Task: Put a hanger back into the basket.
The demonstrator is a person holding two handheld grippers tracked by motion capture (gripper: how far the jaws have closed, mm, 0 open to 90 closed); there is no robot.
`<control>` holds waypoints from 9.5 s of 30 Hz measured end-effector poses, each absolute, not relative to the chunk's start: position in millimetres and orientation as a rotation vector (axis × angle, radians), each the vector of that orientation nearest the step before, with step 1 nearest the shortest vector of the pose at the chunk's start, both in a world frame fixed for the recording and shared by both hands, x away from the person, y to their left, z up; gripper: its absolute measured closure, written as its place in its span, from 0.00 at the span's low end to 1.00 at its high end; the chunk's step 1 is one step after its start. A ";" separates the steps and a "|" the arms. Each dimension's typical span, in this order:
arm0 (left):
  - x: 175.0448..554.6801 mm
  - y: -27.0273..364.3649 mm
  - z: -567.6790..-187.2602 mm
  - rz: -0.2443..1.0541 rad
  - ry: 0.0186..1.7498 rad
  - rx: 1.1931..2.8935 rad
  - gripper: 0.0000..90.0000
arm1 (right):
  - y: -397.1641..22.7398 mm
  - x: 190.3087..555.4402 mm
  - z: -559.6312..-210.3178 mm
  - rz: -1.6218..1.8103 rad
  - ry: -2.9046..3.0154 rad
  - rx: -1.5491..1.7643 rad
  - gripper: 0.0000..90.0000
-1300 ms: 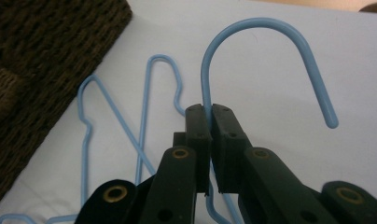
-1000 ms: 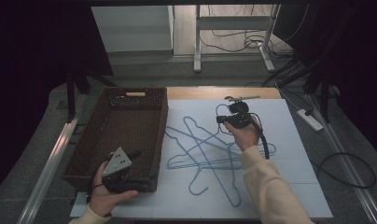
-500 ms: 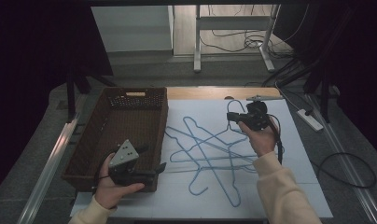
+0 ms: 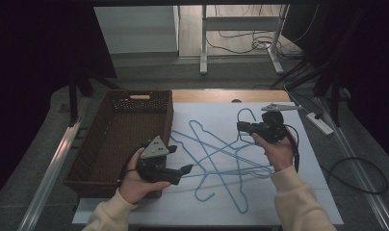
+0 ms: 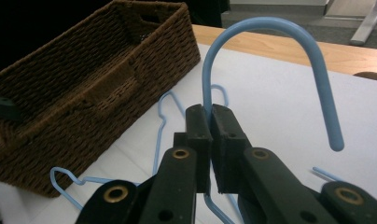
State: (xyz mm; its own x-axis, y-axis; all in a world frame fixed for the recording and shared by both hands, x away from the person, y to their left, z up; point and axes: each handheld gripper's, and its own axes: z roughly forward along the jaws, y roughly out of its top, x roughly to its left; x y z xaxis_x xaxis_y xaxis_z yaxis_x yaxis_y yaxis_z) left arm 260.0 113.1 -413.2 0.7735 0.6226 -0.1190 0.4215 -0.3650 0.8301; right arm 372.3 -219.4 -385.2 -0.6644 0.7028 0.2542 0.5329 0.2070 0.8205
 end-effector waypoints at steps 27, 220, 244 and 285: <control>298.9 43.0 -437.5 0.089 0.751 2.205 0.73 | -219.8 346.6 -385.0 1.541 2.345 1.087 0.96; 269.6 225.8 -407.5 0.407 1.010 1.861 0.29 | -318.5 310.6 -486.2 1.275 2.172 1.206 0.28; 262.2 187.8 -418.6 0.372 0.921 1.910 0.29 | -315.7 308.4 -484.4 1.284 2.171 1.195 0.29; 252.0 178.4 -427.6 0.343 0.879 1.945 0.30 | -266.7 313.0 -469.8 1.151 2.405 0.966 0.33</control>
State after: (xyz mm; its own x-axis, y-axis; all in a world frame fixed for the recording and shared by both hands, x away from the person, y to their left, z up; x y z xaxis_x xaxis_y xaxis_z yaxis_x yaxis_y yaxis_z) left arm 252.0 178.4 -427.6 0.7035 0.7012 -0.1153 0.4379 -0.3000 0.8475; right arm 313.0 -266.7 -469.8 -0.7269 0.6866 0.0147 0.4423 0.4516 0.7749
